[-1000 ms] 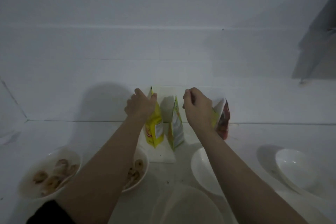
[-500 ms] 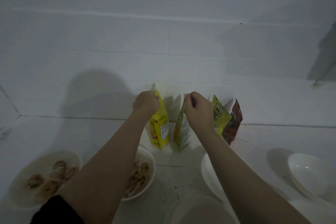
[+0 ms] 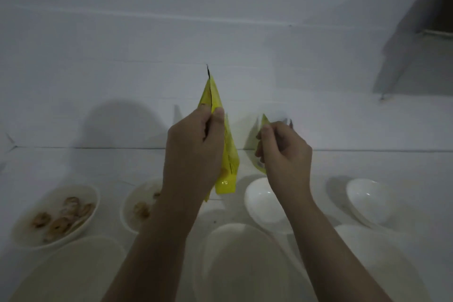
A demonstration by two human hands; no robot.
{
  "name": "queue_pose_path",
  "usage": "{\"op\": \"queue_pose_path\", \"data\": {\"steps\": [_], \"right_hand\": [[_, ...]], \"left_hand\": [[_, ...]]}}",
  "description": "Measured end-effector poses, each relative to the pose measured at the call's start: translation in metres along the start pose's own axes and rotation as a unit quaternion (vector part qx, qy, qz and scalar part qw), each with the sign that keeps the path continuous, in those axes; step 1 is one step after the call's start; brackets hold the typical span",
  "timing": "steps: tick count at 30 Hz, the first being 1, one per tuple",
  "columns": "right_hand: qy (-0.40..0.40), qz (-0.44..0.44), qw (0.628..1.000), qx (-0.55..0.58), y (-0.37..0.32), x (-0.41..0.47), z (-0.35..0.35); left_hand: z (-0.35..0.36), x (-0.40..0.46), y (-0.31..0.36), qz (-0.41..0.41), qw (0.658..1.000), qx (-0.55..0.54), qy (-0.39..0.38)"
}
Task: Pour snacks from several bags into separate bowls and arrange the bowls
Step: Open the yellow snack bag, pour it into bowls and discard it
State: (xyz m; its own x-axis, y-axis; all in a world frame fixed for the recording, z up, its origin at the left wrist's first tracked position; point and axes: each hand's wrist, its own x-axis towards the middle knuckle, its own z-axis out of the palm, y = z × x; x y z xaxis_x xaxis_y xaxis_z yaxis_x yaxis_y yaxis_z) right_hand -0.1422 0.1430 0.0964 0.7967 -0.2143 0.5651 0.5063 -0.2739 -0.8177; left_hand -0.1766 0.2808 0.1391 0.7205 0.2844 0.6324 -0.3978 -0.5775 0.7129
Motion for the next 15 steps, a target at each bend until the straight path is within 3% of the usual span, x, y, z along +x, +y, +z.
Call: {"op": "queue_pose_path", "data": {"steps": [7, 15], "right_hand": [[0.025, 0.001, 1.0, 0.008, -0.021, -0.026, -0.115], [0.062, 0.039, 0.996, -0.045, -0.009, -0.06, -0.288]], "left_hand": [[0.047, -0.062, 0.084, 0.058, 0.988, -0.137, -0.036], [0.15, -0.134, 0.181, 0.014, 0.961, -0.216, -0.174]]}}
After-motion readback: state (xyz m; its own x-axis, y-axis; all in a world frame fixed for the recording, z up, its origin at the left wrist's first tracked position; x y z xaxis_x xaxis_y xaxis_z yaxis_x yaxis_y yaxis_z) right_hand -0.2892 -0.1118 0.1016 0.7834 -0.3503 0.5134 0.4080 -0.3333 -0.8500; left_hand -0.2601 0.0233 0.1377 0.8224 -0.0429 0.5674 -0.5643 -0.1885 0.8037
